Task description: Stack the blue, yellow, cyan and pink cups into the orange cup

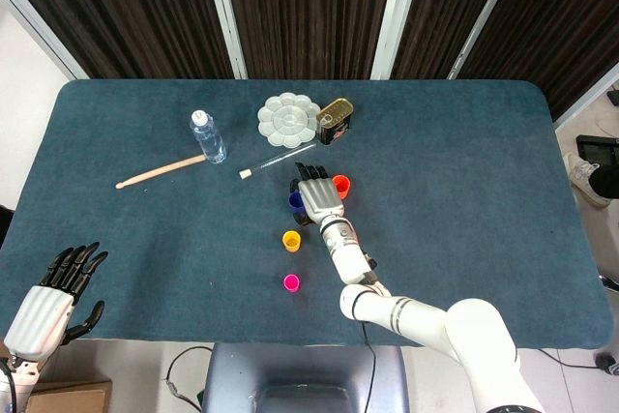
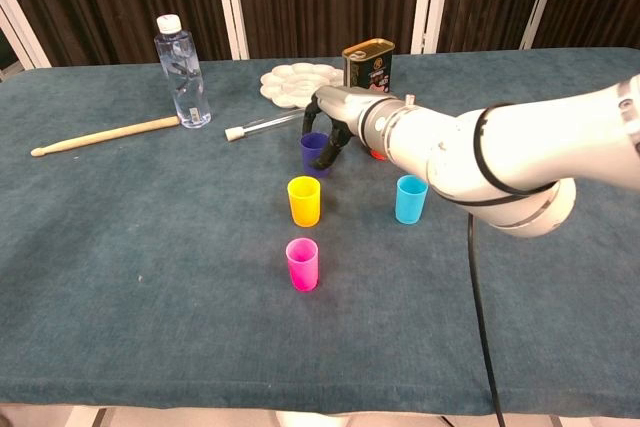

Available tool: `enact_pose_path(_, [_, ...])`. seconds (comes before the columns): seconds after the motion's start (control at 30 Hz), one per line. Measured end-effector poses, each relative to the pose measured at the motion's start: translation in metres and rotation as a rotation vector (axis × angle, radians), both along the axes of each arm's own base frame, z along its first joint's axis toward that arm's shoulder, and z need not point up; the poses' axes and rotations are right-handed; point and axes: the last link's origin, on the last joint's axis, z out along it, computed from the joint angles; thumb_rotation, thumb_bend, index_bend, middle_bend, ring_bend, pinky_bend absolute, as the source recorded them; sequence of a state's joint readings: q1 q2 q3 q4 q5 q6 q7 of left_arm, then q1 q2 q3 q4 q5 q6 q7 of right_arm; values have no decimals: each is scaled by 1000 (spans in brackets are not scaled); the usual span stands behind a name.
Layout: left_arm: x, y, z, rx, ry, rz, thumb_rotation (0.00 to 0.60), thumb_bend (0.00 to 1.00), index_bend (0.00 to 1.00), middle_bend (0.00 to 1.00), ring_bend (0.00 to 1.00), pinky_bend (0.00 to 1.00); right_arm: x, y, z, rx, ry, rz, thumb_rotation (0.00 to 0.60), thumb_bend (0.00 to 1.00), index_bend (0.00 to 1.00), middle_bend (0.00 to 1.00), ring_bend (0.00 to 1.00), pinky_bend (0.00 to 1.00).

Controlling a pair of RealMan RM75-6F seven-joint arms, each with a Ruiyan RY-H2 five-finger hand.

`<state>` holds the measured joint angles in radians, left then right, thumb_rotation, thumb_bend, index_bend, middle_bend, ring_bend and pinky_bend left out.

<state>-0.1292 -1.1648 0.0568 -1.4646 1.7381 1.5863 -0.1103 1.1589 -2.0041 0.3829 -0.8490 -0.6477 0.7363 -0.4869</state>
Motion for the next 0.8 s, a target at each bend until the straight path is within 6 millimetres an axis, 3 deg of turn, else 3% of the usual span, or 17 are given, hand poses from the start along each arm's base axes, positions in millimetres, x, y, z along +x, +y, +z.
enact_pose_path(0.53, [0,-2,4,15,-8,-5,600,435,0,0,0,84,1,1,-4,-32,60,-4,600,458,528,0,0,0])
enact_pose_path(0.8, [1,-1,3,14,-8,-7,600,435,0,0,0,84,0,0,1,-68,84,-9,600,480,638,13,0,0])
